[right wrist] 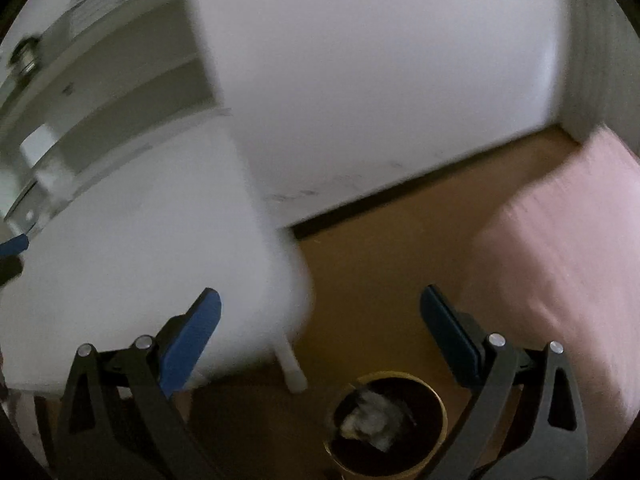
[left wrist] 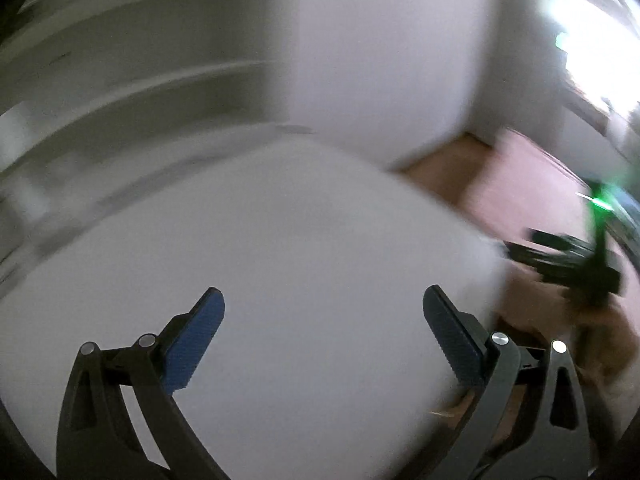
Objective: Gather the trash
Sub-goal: 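Move both tools back toward the desk, then grasp the clear plastic bag with the right tool while the left tool grasps the white bottle cap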
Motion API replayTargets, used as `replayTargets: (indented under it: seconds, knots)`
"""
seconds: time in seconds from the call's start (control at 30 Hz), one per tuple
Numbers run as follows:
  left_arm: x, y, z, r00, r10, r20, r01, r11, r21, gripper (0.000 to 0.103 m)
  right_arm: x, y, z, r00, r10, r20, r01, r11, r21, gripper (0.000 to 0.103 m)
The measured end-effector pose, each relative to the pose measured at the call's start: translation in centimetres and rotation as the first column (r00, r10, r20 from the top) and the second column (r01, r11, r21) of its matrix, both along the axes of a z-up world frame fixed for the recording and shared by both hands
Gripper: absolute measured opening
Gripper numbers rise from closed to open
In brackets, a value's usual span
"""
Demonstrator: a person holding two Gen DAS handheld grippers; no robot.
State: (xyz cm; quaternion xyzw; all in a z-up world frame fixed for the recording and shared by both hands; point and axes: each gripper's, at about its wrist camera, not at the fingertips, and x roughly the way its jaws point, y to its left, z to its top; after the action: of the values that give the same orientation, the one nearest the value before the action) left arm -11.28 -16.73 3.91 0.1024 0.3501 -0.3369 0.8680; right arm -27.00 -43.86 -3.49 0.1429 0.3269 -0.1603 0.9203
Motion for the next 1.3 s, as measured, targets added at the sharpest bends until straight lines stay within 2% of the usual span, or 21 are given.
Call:
replayTargets:
  seconds: [0.03, 0.1, 0.13, 0.17, 0.2, 0.27, 0.33, 0.4, 0.47, 0.63, 0.7, 0.77, 0.87, 0.93, 1.0, 1.07, 1.13, 1.23, 1.3]
  knots:
    - [1.7, 3.1, 0.0, 0.995, 0.098, 0.007, -0.098, 0.995, 0.002, 0.096, 1.5, 1.5, 0.5, 1.0, 0.03, 0.005, -0.029, 0.999, -0.018, 0.096]
    - [4.5, 8.5, -0.1, 0.963, 0.269, 0.01, -0.269, 0.963, 0.007, 0.096, 3.8, 3.9, 1.1, 0.996, 0.084, 0.015, -0.084, 0.996, -0.039, 0.096]
    - [6.1, 12.3, 0.0, 0.926, 0.378, 0.01, -0.378, 0.926, -0.006, 0.096, 5.7, 5.9, 1.8, 0.992, 0.124, 0.021, -0.123, 0.991, -0.062, 0.096]
    - [6.8, 14.4, -0.1, 0.901, 0.433, 0.009, -0.433, 0.901, -0.018, 0.096, 6.7, 7.2, 2.1, 0.989, 0.147, 0.024, -0.145, 0.986, -0.077, 0.096]
    - [7.8, 17.5, -0.2, 0.859, 0.512, 0.002, -0.512, 0.858, -0.038, 0.096, 7.9, 8.7, 2.4, 0.985, 0.173, 0.024, -0.17, 0.981, -0.095, 0.096]
    - [9.4, 21.8, -0.4, 0.808, 0.589, -0.022, -0.589, 0.805, -0.069, 0.096, 10.9, 12.1, 3.0, 0.972, 0.235, 0.013, -0.231, 0.965, -0.126, 0.096]
    - [11.5, 25.4, -0.8, 0.78, 0.625, -0.034, -0.626, 0.776, -0.079, 0.096, 13.8, 15.2, 3.4, 0.948, 0.319, 0.013, -0.316, 0.942, -0.112, 0.096]
    - [13.5, 27.1, -1.5, 0.754, 0.656, -0.036, -0.656, 0.752, -0.056, 0.096, 15.9, 18.2, 3.9, 0.916, 0.401, 0.03, -0.395, 0.911, -0.114, 0.096]
    - [15.4, 28.1, -2.2, 0.752, 0.657, -0.048, -0.659, 0.75, -0.056, 0.096, 18.6, 21.6, 4.6, 0.885, 0.463, 0.041, -0.453, 0.88, -0.143, 0.096]
    - [20.7, 27.4, -3.8, 0.792, 0.605, -0.083, -0.607, 0.795, 0.001, 0.096, 25.2, 27.6, 5.6, 0.824, 0.565, 0.047, -0.555, 0.82, -0.142, 0.096]
    - [22.2, 27.0, -3.8, 0.795, 0.601, -0.086, -0.603, 0.798, 0.005, 0.096, 27.9, 29.3, 5.9, 0.817, 0.575, 0.037, -0.563, 0.811, -0.159, 0.096]
    - [23.5, 27.4, -3.7, 0.796, 0.596, -0.104, -0.602, 0.798, -0.029, 0.096, 31.0, 30.7, 6.0, 0.817, 0.575, 0.027, -0.565, 0.81, -0.155, 0.096]
    - [24.0, 27.7, -3.7, 0.804, 0.579, -0.134, -0.589, 0.807, -0.048, 0.096, 34.6, 31.5, 5.8, 0.812, 0.583, 0.027, -0.578, 0.809, -0.103, 0.096]
    - [23.6, 27.7, -3.0, 0.812, 0.579, -0.076, -0.583, 0.811, -0.048, 0.096, 36.9, 32.2, 5.8, 0.814, 0.581, 0.023, -0.578, 0.813, -0.071, 0.095]
    - [23.2, 27.3, -2.7, 0.811, 0.584, -0.031, -0.585, 0.811, -0.023, 0.096, 38.5, 32.8, 5.5, 0.822, 0.569, 0.009, -0.567, 0.821, -0.067, 0.089]
    - [23.4, 27.2, -2.9, 0.817, 0.575, -0.037, -0.575, 0.818, -0.01, 0.096, 39.9, 33.2, 4.9, 0.825, 0.566, -0.016, -0.566, 0.823, -0.047, 0.069]
    - [23.7, 27.2, -3.1, 0.818, 0.573, -0.055, -0.574, 0.819, 0.001, 0.096, 40.8, 33.5, 4.2, 0.801, 0.598, -0.021, -0.598, 0.801, 0.004, 0.054]
    - [23.6, 28.2, -3.1, 0.801, 0.593, -0.079, -0.594, 0.804, 0.019, 0.096, 39.9, 33.3, 4.4, 0.808, 0.589, 0.009, -0.589, 0.808, -0.011, 0.042]
    - [24.0, 28.5, -3.3, 0.795, 0.598, -0.101, -0.598, 0.801, 0.03, 0.096, 38.3, 32.0, 4.9, 0.829, 0.556, 0.062, -0.555, 0.831, -0.03, 0.039]
